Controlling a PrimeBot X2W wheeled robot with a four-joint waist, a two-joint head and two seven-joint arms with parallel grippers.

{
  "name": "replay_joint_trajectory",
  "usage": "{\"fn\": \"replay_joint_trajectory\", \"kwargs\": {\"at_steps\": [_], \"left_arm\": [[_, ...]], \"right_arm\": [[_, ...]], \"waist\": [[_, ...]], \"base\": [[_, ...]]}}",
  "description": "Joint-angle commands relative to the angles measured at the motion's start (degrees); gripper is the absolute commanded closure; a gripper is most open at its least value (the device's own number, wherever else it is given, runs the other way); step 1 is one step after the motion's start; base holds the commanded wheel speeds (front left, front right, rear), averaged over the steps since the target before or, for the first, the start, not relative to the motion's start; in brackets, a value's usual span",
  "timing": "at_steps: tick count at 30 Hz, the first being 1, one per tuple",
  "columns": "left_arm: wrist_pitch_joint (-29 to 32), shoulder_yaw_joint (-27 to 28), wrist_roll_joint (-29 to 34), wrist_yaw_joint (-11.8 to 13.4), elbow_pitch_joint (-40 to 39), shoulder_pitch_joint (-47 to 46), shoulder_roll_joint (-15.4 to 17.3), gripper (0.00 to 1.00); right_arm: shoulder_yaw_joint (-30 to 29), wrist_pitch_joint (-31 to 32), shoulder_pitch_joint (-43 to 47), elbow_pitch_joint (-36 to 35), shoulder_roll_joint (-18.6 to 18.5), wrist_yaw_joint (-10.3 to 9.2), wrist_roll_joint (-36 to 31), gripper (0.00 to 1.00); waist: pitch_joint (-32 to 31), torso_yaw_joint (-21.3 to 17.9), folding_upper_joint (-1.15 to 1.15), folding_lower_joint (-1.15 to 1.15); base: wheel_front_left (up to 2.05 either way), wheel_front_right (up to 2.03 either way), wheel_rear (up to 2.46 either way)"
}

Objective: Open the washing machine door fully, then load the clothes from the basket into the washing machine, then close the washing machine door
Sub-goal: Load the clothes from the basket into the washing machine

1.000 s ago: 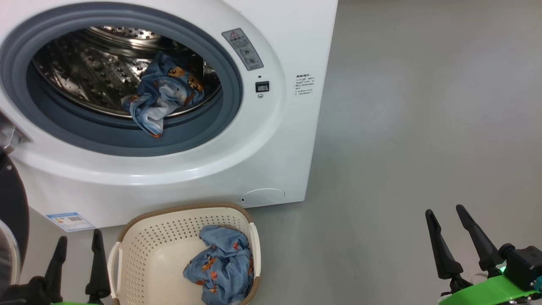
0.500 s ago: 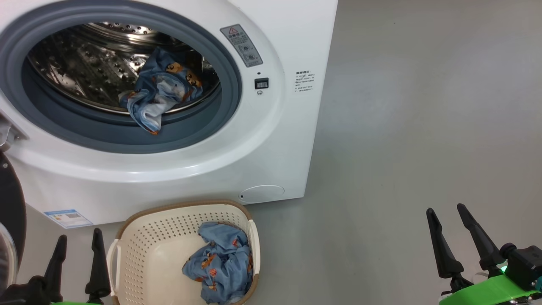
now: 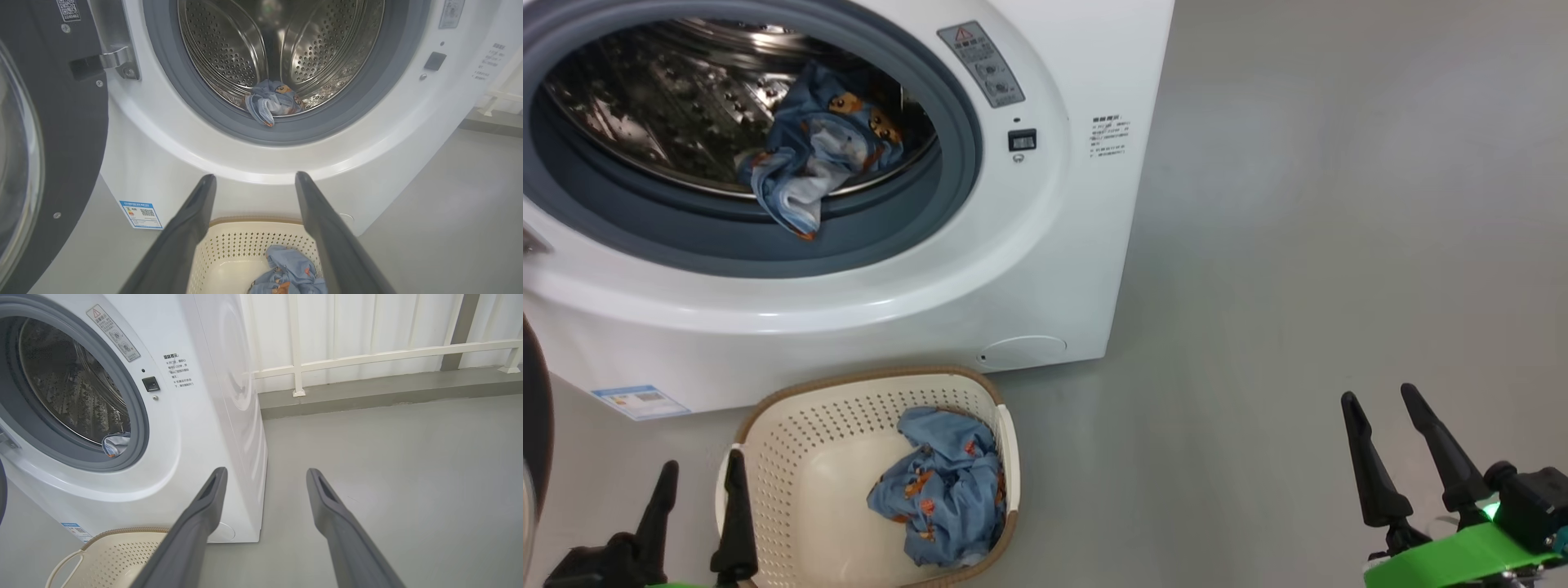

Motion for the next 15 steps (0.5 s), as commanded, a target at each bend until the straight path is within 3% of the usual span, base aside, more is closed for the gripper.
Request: {"fn": "replay_joint_trajectory", "kwargs": {"at_steps": [1,15], "left_arm": [[-0.3,1.5,-0.5,-0.1,-0.5,-2.4,0.9,0.0],[-0.3,-2.0,-3.0,-0.1,8.5,-6.8,0.9,0.0]], "right_arm": [[1.0,-0.4,-2.1,-1.7,-0.5,0.48,-0.5,0.0],[1.1,-0.4,-6.3,-2.2,1.5,0.48,-1.6,0.0]], "waist": [[1.4,-0.1,0.0,0.0],[7.5,-1.1,0.0,0.0]], "base": [[0.0,0.0,0.0],[0.0,0.0,0.0]]}}
